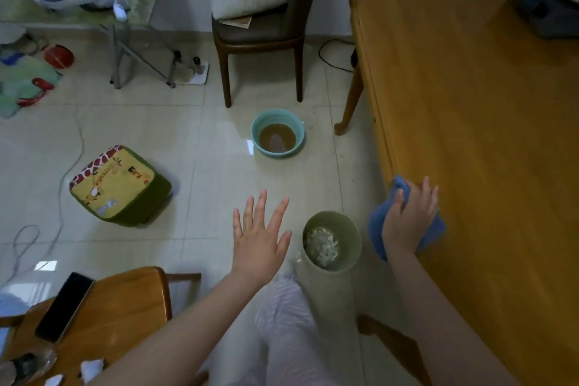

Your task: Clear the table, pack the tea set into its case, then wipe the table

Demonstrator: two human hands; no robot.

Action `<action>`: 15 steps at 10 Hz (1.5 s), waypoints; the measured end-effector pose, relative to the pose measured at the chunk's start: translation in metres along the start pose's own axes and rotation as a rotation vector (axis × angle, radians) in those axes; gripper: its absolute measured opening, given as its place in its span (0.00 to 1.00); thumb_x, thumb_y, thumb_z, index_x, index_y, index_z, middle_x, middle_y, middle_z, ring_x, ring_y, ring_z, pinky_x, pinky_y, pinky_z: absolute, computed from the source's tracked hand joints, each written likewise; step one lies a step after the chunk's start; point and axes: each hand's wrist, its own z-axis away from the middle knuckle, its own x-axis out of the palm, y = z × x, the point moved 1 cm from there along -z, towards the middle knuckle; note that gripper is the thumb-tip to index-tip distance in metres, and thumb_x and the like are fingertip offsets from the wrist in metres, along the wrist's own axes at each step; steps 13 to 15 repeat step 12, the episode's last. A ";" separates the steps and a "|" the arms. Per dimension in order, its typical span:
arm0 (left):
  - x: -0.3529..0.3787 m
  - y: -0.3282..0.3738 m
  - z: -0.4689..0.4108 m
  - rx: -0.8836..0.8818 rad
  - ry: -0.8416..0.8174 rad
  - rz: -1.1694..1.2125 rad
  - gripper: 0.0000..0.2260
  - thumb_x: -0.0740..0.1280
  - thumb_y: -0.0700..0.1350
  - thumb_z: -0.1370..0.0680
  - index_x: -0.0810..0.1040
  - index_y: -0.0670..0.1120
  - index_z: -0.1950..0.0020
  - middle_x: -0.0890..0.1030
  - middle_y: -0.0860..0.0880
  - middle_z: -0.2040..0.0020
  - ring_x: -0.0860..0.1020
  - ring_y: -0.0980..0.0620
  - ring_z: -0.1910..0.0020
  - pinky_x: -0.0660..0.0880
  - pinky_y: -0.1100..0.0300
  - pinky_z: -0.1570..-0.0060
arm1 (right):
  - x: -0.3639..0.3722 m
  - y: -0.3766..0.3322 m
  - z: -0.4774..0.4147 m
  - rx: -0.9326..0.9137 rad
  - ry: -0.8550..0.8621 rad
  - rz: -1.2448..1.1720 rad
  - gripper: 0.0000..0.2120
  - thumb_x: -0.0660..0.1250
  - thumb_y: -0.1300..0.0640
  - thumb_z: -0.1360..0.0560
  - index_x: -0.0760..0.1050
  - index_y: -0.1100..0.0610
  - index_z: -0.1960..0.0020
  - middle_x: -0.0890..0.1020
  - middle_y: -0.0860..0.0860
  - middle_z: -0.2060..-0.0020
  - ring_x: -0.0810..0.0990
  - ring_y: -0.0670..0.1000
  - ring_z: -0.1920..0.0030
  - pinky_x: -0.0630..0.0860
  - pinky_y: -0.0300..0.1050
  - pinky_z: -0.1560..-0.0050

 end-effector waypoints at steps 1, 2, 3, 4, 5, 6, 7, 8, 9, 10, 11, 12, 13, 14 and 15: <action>-0.013 -0.003 -0.068 0.011 -0.094 0.034 0.26 0.48 0.59 0.18 0.40 0.64 0.24 0.43 0.50 0.20 0.41 0.45 0.22 0.35 0.46 0.28 | 0.033 -0.035 -0.048 -0.123 0.035 0.023 0.15 0.56 0.54 0.18 0.76 0.58 0.37 0.68 0.61 0.29 0.62 0.63 0.27 0.62 0.64 0.30; -0.027 -0.012 -0.138 0.043 -0.218 0.085 0.28 0.54 0.55 0.18 0.41 0.65 0.24 0.53 0.52 0.21 0.47 0.46 0.22 0.40 0.43 0.26 | 0.072 -0.073 -0.095 -0.269 0.089 0.103 0.11 0.61 0.54 0.19 0.78 0.54 0.39 0.74 0.61 0.41 0.72 0.61 0.41 0.72 0.61 0.43; -0.040 -0.027 -0.208 0.055 -0.233 0.103 0.29 0.57 0.53 0.19 0.44 0.63 0.23 0.56 0.51 0.21 0.50 0.47 0.22 0.41 0.43 0.26 | 0.123 -0.109 -0.136 -0.326 0.058 0.191 0.13 0.65 0.53 0.21 0.78 0.51 0.37 0.75 0.58 0.51 0.72 0.58 0.51 0.73 0.56 0.51; -0.050 -0.048 -0.279 0.054 -0.230 0.065 0.30 0.57 0.53 0.20 0.45 0.63 0.23 0.51 0.50 0.21 0.47 0.46 0.22 0.41 0.44 0.26 | 0.184 -0.134 -0.171 -0.295 -0.068 0.233 0.15 0.65 0.52 0.22 0.78 0.50 0.36 0.76 0.56 0.55 0.73 0.58 0.55 0.73 0.54 0.55; -0.049 -0.072 -0.359 0.064 -0.218 -0.001 0.30 0.57 0.53 0.20 0.44 0.63 0.23 0.47 0.48 0.20 0.45 0.45 0.22 0.40 0.44 0.27 | 0.251 -0.150 -0.206 -0.211 -0.203 0.229 0.15 0.64 0.52 0.21 0.78 0.51 0.35 0.77 0.56 0.56 0.72 0.57 0.55 0.72 0.52 0.57; -0.038 -0.098 -0.439 0.098 -0.238 -0.029 0.31 0.58 0.52 0.20 0.43 0.63 0.23 0.45 0.47 0.20 0.44 0.45 0.22 0.40 0.44 0.26 | 0.323 -0.158 -0.233 -0.148 -0.299 0.229 0.16 0.65 0.53 0.21 0.76 0.50 0.33 0.78 0.55 0.57 0.73 0.56 0.55 0.68 0.47 0.59; -0.011 -0.123 -0.510 0.150 -0.262 -0.099 0.32 0.59 0.51 0.20 0.42 0.63 0.23 0.44 0.47 0.20 0.43 0.44 0.22 0.40 0.43 0.26 | 0.405 -0.148 -0.254 -0.049 -0.374 0.175 0.17 0.65 0.54 0.21 0.75 0.50 0.32 0.78 0.55 0.55 0.75 0.57 0.52 0.70 0.48 0.57; 0.039 -0.149 -0.576 0.167 -0.265 -0.125 0.33 0.59 0.51 0.20 0.40 0.63 0.23 0.42 0.46 0.20 0.42 0.44 0.22 0.38 0.44 0.27 | 0.489 -0.126 -0.274 0.065 -0.460 0.142 0.18 0.62 0.53 0.19 0.73 0.48 0.30 0.77 0.55 0.49 0.76 0.56 0.49 0.71 0.48 0.54; 0.095 -0.167 -0.630 0.233 -0.300 -0.169 0.35 0.59 0.50 0.21 0.39 0.63 0.23 0.38 0.46 0.21 0.40 0.44 0.22 0.37 0.44 0.27 | 0.569 -0.094 -0.286 0.122 -0.537 0.169 0.18 0.60 0.52 0.19 0.71 0.45 0.30 0.77 0.54 0.45 0.77 0.55 0.47 0.73 0.48 0.52; 0.150 -0.183 -0.676 0.248 -0.315 -0.191 0.34 0.58 0.50 0.20 0.39 0.62 0.23 0.37 0.46 0.21 0.39 0.43 0.22 0.37 0.44 0.27 | 0.647 -0.060 -0.293 0.171 -0.594 0.169 0.17 0.59 0.51 0.18 0.71 0.44 0.30 0.77 0.55 0.43 0.77 0.56 0.46 0.75 0.52 0.49; 0.199 -0.201 -0.697 0.190 -0.313 -0.141 0.35 0.60 0.50 0.21 0.40 0.62 0.23 0.39 0.46 0.21 0.40 0.44 0.22 0.37 0.44 0.27 | 0.710 -0.033 -0.289 0.257 -0.667 0.149 0.18 0.57 0.51 0.18 0.70 0.47 0.29 0.76 0.56 0.40 0.77 0.58 0.42 0.75 0.51 0.46; 0.231 -0.216 -0.704 0.117 -0.356 -0.110 0.34 0.60 0.51 0.21 0.40 0.62 0.23 0.39 0.46 0.21 0.41 0.43 0.22 0.38 0.44 0.27 | 0.749 -0.020 -0.282 0.320 -0.707 0.085 0.20 0.56 0.56 0.19 0.68 0.50 0.28 0.76 0.56 0.36 0.76 0.57 0.39 0.75 0.51 0.43; 0.231 -0.216 -0.704 0.117 -0.356 -0.110 0.34 0.60 0.51 0.21 0.40 0.62 0.23 0.39 0.46 0.21 0.41 0.43 0.22 0.38 0.44 0.27 | 0.749 -0.020 -0.282 0.320 -0.707 0.085 0.20 0.56 0.56 0.19 0.68 0.50 0.28 0.76 0.56 0.36 0.76 0.57 0.39 0.75 0.51 0.43; 0.231 -0.216 -0.704 0.117 -0.356 -0.110 0.34 0.60 0.51 0.21 0.40 0.62 0.23 0.39 0.46 0.21 0.41 0.43 0.22 0.38 0.44 0.27 | 0.749 -0.020 -0.282 0.320 -0.707 0.085 0.20 0.56 0.56 0.19 0.68 0.50 0.28 0.76 0.56 0.36 0.76 0.57 0.39 0.75 0.51 0.43; 0.231 -0.216 -0.704 0.117 -0.356 -0.110 0.34 0.60 0.51 0.21 0.40 0.62 0.23 0.39 0.46 0.21 0.41 0.43 0.22 0.38 0.44 0.27 | 0.749 -0.020 -0.282 0.320 -0.707 0.085 0.20 0.56 0.56 0.19 0.68 0.50 0.28 0.76 0.56 0.36 0.76 0.57 0.39 0.75 0.51 0.43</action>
